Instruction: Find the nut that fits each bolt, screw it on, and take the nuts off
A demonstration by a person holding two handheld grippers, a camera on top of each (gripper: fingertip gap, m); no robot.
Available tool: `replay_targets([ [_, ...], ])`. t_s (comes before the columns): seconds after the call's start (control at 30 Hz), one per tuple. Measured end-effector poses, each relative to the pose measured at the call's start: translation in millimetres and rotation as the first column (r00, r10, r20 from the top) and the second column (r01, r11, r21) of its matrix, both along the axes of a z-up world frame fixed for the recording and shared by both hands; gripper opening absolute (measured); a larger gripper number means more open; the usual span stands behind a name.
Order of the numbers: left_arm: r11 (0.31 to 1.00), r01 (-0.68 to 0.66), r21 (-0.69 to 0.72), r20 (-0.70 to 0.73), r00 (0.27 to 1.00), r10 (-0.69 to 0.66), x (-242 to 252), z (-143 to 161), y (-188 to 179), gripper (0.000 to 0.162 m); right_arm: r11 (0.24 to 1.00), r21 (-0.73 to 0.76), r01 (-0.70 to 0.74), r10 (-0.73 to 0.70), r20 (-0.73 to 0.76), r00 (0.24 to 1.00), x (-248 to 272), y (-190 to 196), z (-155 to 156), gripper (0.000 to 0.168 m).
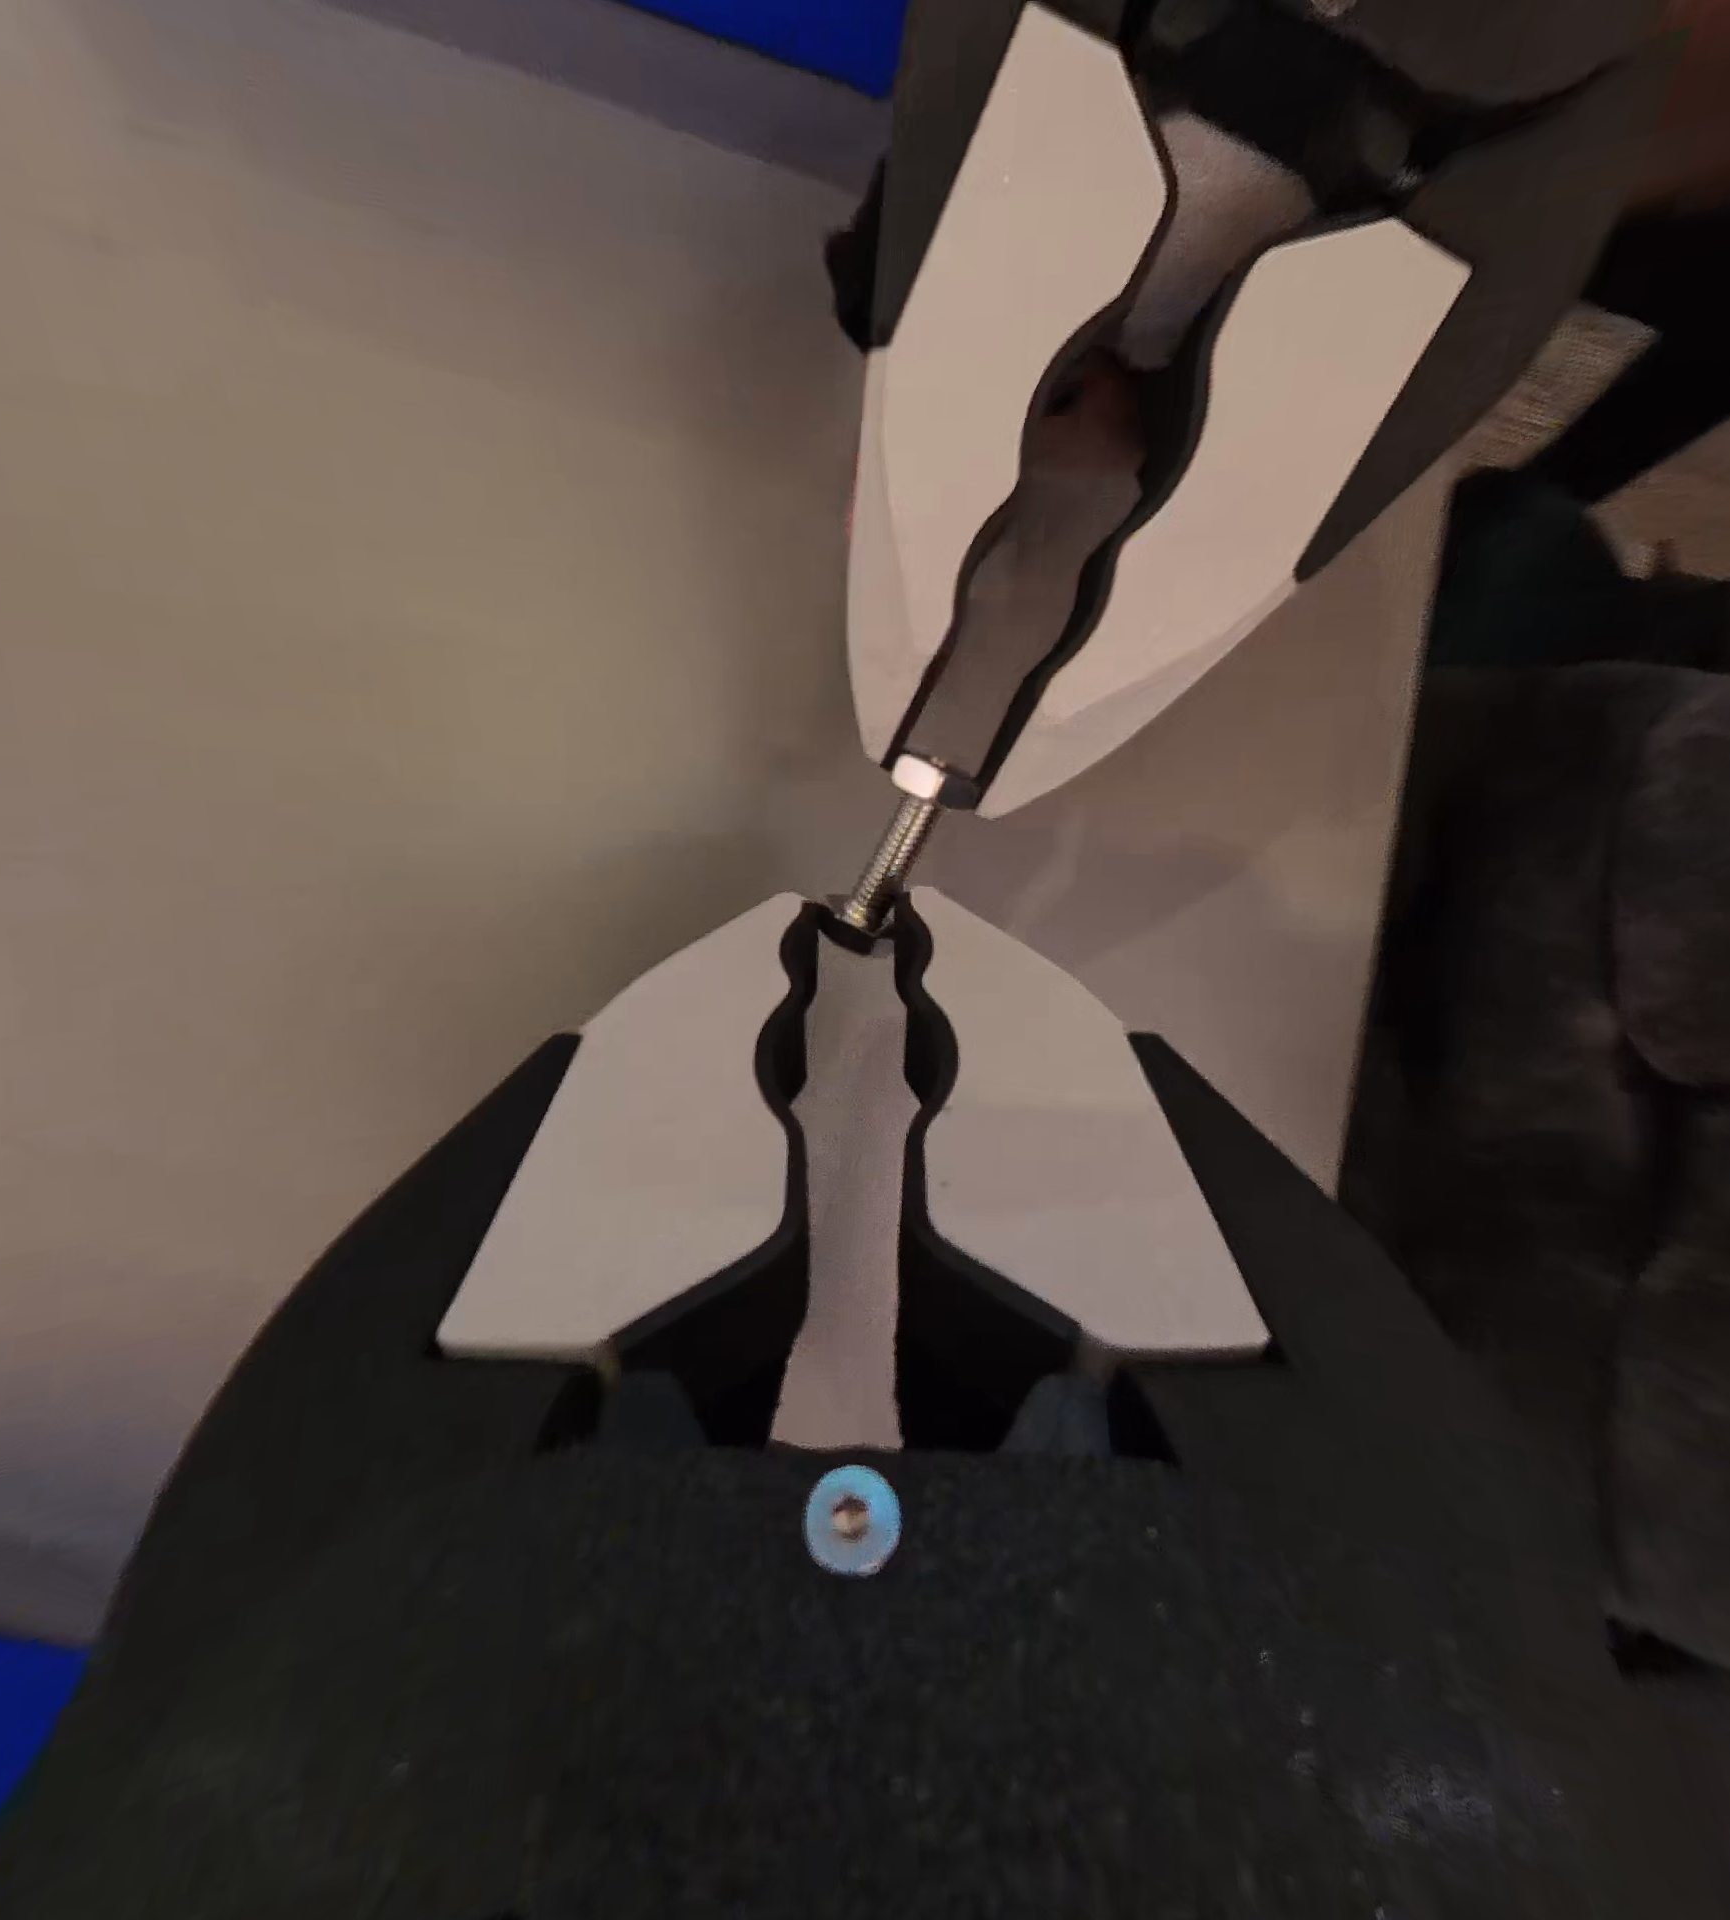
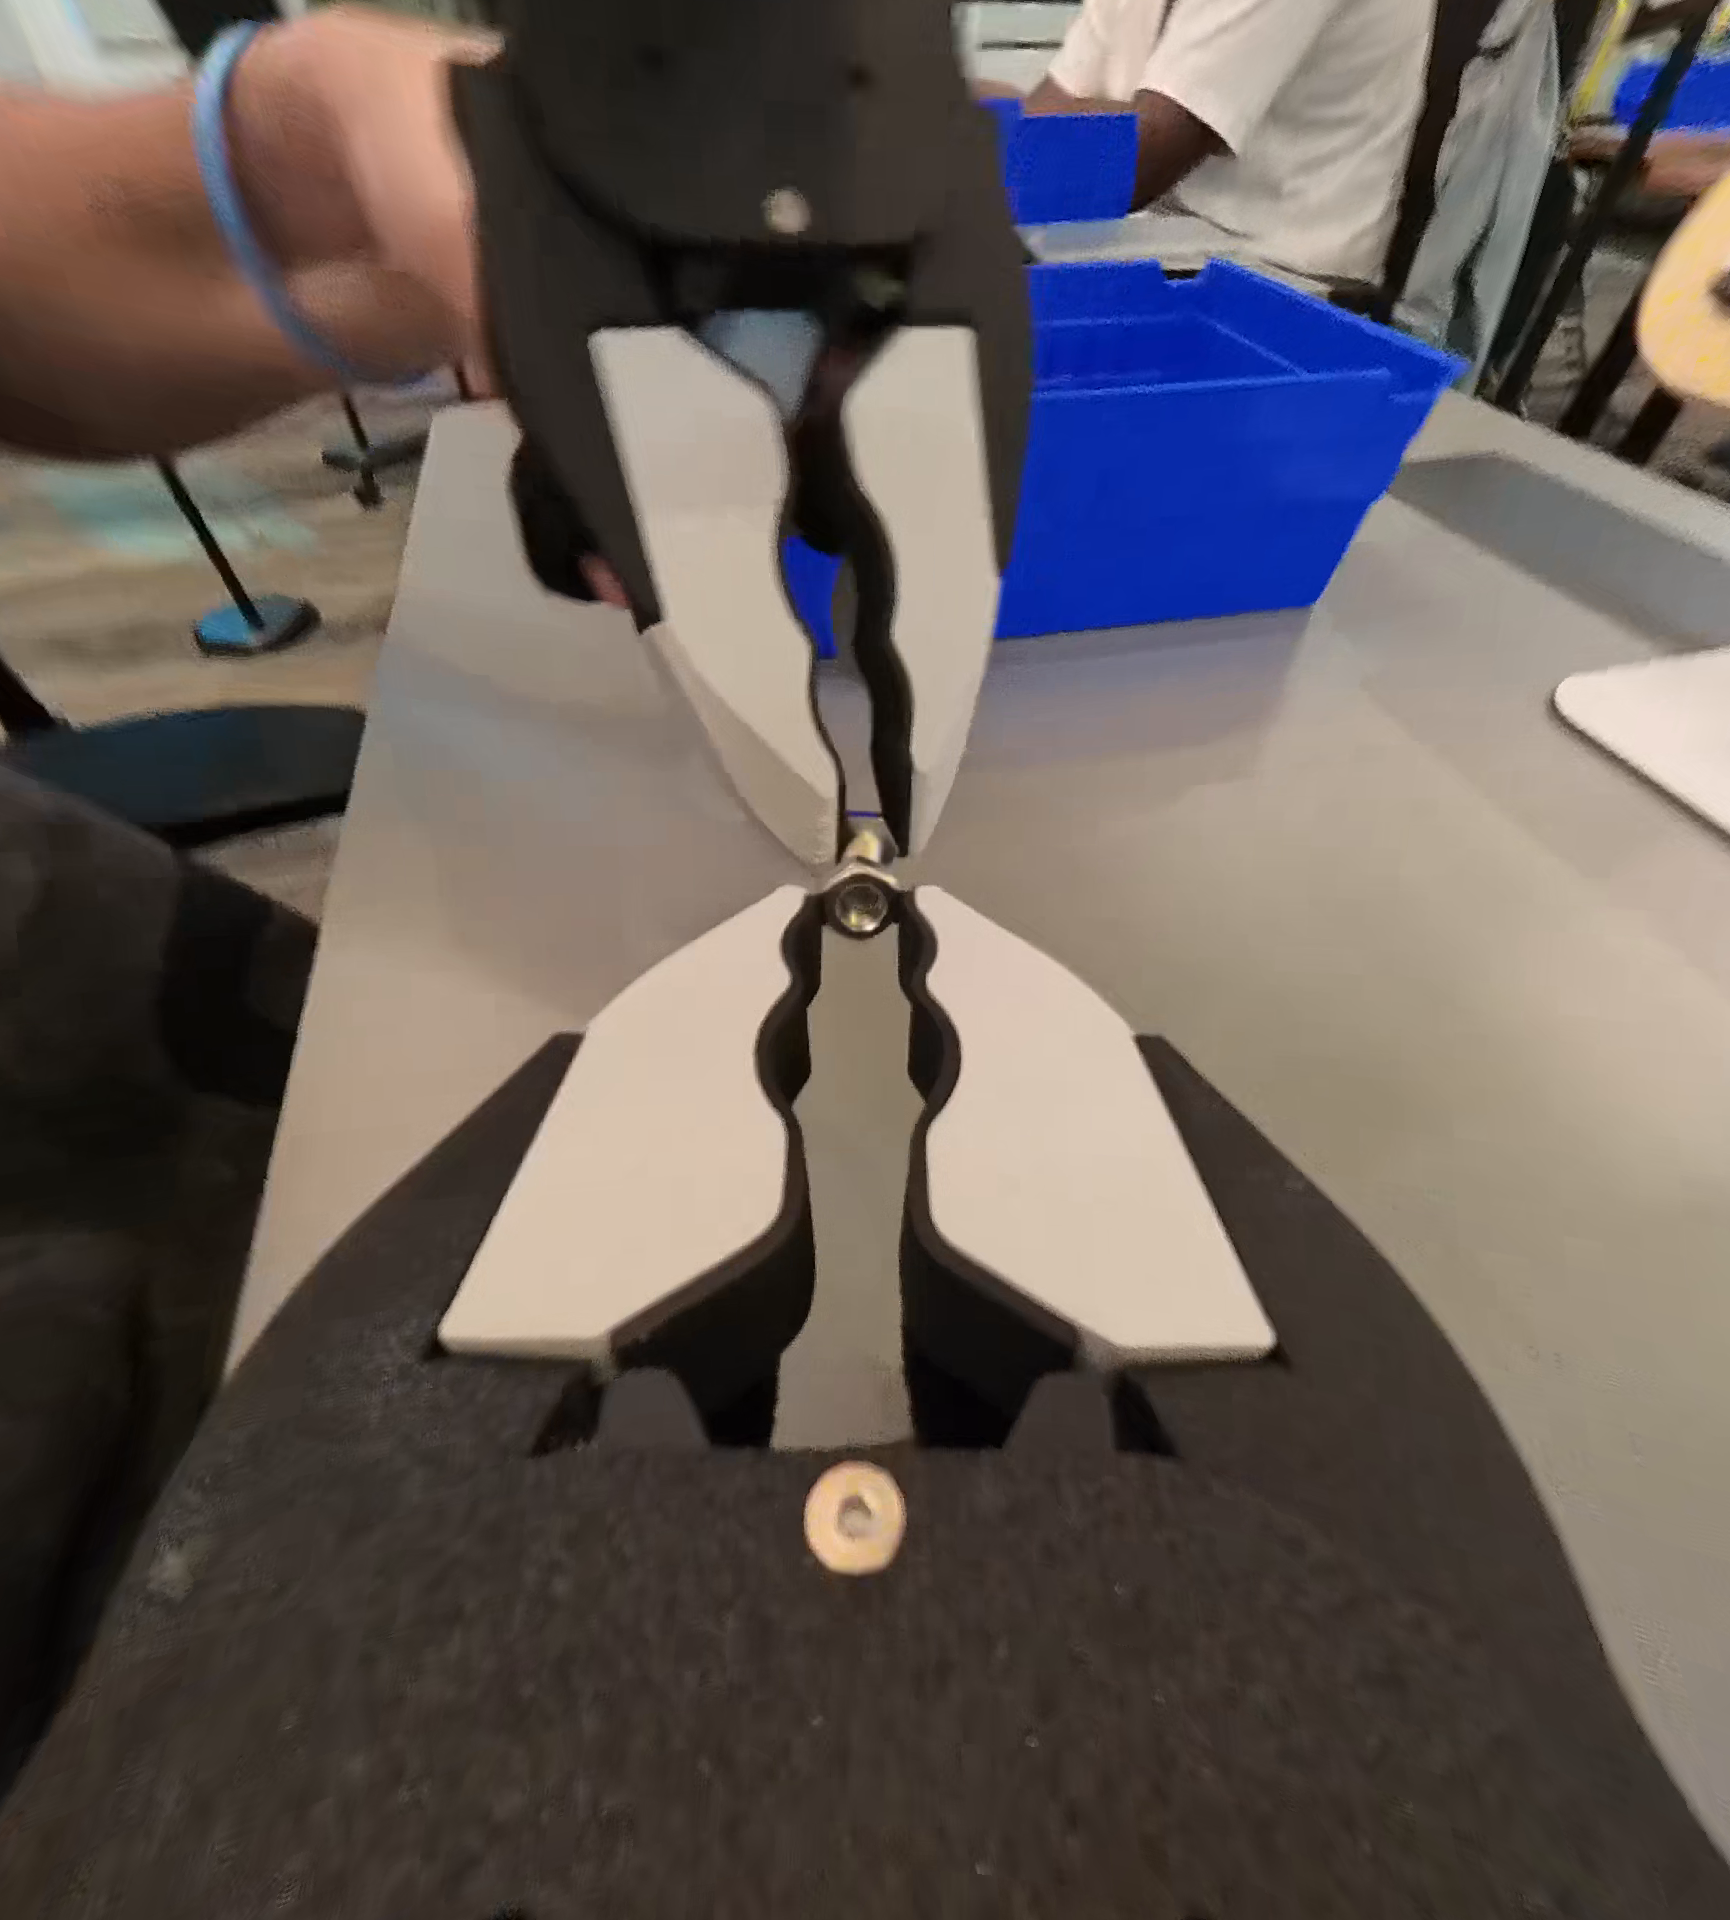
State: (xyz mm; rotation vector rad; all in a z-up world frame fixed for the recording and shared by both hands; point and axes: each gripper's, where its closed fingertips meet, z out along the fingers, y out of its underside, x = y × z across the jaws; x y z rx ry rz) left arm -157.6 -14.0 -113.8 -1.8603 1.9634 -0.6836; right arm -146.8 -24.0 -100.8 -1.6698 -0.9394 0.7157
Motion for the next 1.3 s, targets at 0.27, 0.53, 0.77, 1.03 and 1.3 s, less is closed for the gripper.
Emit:
replay_targets([
  [0.27, 0.927, -0.185, 0.327, 0.016, 0.982, 0.191, -1, -10, 19, 0.013, 0.885, -0.46, 0.071, -0.212, -0.262, 0.941, -1, 15, -15, 0.014],
  [0.53, 0.871, -0.307, 0.385, 0.088, 0.951, 0.296, 7, -33, 26, 0.013, 0.684, -0.728, -0.039, -0.374, -0.396, 0.839, 8, 23, -34, 0.014],
  [0.77, 0.875, -0.37, 0.312, 0.111, 0.929, 0.353, 1, -39, 37, 0.013, 0.692, -0.718, -0.073, -0.306, -0.384, 0.871, -2, 16, -34, 0.015],
  [1.03, 0.933, -0.356, 0.054, 0.214, 0.917, 0.337, -1, -29, 19, 0.013, 0.936, -0.35, 0.035, -0.149, -0.306, 0.94, 9, 26, -7, 0.046],
  [1.3, 0.881, -0.144, -0.45, 0.441, 0.822, 0.36, 3, 15, -6, 0.013, 0.98, -0.123, -0.159, 0.085, -0.463, 0.882, -8, -2, 31, 0.057],
])
